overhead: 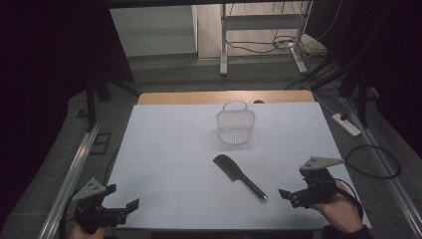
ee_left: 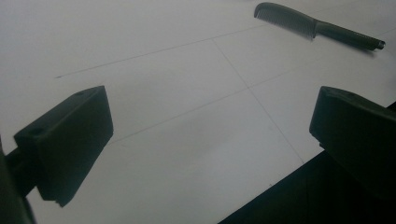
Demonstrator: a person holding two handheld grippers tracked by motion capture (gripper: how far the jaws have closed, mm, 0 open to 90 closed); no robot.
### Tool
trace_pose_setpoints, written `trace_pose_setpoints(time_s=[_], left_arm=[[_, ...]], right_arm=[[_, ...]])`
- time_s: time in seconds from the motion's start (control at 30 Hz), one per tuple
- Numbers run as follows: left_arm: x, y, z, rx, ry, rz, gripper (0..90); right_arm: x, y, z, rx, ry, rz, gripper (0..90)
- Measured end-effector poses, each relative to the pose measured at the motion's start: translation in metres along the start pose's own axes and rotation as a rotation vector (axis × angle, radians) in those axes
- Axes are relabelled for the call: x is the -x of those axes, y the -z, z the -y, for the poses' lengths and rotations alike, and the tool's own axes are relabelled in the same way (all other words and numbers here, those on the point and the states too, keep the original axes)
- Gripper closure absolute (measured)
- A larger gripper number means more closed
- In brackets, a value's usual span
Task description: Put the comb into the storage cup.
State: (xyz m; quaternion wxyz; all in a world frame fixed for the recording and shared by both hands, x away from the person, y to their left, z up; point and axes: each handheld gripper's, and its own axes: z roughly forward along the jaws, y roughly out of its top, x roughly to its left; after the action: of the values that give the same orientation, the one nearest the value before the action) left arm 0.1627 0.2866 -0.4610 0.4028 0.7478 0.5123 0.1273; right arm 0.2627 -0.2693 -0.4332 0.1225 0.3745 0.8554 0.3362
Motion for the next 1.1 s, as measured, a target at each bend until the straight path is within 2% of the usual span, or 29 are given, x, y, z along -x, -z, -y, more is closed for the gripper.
trace_pose_setpoints(time_s=[0.9, 1.1], left_arm=[[-0.001, 0.000, 0.000, -0.002, 0.003, 0.007, 0.2], [-0.001, 0.000, 0.000, -0.003, 0.002, 0.006, 0.2]], right_arm=[[-0.011, -0.027, -0.022, -0.055, 0.017, -0.020, 0.0], [-0.016, -0.034, -0.030, -0.079, 0.041, -0.018, 0.0]])
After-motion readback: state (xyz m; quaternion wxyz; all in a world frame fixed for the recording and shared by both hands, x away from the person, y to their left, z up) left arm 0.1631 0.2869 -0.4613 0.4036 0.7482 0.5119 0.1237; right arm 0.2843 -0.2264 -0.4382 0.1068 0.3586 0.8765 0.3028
